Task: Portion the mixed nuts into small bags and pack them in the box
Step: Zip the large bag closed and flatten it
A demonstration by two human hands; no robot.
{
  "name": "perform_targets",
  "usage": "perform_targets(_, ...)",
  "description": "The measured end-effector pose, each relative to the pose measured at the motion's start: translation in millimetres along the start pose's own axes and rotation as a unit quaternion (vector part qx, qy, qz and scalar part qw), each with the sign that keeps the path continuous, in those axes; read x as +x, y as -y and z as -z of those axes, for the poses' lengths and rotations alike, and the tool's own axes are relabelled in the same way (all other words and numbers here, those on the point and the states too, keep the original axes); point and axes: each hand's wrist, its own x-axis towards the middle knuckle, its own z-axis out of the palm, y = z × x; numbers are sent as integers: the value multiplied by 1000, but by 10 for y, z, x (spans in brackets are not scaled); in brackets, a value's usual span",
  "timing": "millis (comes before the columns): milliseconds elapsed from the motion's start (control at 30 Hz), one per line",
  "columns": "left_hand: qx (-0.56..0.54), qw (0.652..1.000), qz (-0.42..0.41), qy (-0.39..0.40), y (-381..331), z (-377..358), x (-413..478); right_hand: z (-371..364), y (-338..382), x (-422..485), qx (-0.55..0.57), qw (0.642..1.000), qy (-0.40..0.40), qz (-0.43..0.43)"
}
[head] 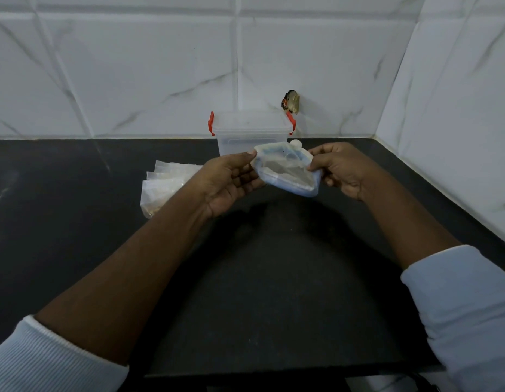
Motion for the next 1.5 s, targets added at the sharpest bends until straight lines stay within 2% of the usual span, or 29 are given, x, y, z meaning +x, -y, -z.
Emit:
perform_targets(133, -11, 999, 11, 33, -4, 12, 1, -16, -1, -4, -8, 999, -25, -22)
perform_targets(300, -52, 998, 40, 8, 17, -11, -22, -33, 12, -12, 3, 998, -38, -49)
perform_targets(500, -87, 994, 49, -49, 29, -78, -43, -37, 39, -19, 166, 980, -16, -106)
perform_targets(667, -128, 990, 52, -39, 15, -61, -58, -22, 95, -82, 313, 944, 32, -100)
perform_targets(767, -114, 991, 58, -36, 16, -69, -59, 9, 99, -105, 317, 941, 70, -95)
perform_targets(867, -48, 997, 47, -43, 43, -108, -55, -2, 72, -91, 272, 954, 81, -96)
perform_targets(1000, 64, 994, -3, -84, 73, -136, -35, -44, 74, -65, 186, 979, 42, -67)
perform_targets(1033, 106, 988, -22, -111, 79, -124, -25, -47, 89, -67, 150, 987, 22, -51)
perform_targets(1100, 204, 962, -73, -164, 114, -90, 1, -55, 127, -78, 7, 999, -37, -20)
perform_targets(1167, 317, 919, -136, -192, 170, -65, 24, -99, 141, -94, -153, 983, -105, 2)
perform_targets(1233, 378, 887, -177, -198, 203, -60, 36, -145, 134, -110, -270, 954, -125, 22)
perform_targets(1300, 402, 875, -187, -192, 192, -49, 63, -153, 119, -108, -350, 929, -119, 26)
perform_targets(1400, 402, 877, -183, -189, 142, -14, 90, -97, 109, -100, -426, 892, -143, 48)
perform_targets(1500, 412, 873, -187, -183, 128, 32, 111, -73, 117, -129, -416, 892, -109, 140)
